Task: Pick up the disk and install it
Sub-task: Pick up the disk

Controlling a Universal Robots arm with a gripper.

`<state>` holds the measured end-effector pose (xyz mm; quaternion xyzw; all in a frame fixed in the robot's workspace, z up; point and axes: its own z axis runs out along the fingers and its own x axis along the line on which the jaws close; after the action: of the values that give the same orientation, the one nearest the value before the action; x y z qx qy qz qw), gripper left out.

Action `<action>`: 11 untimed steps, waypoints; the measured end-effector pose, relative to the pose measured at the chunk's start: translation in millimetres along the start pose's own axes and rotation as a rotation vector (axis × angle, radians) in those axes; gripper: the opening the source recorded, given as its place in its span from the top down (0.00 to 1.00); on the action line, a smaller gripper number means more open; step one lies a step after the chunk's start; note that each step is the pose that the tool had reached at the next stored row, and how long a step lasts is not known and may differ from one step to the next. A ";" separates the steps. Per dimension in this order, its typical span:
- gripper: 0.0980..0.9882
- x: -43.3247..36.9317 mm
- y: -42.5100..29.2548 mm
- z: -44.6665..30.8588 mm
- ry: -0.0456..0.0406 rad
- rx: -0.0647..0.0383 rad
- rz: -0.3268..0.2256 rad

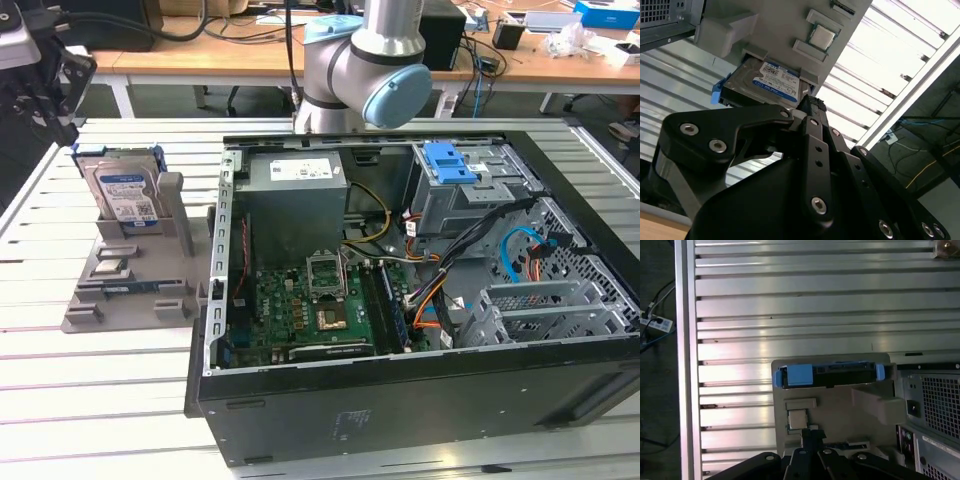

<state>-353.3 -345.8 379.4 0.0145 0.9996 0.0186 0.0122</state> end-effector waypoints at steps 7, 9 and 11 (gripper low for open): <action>0.99 0.0 0.0 0.0 0.0061 -0.004 -0.160; 0.99 0.0 0.0 0.0 0.0100 -0.006 -0.266; 0.99 0.0 0.0 0.0 0.0116 -0.007 -0.310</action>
<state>-353.3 -345.8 379.4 -0.1399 0.9899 0.0203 0.0092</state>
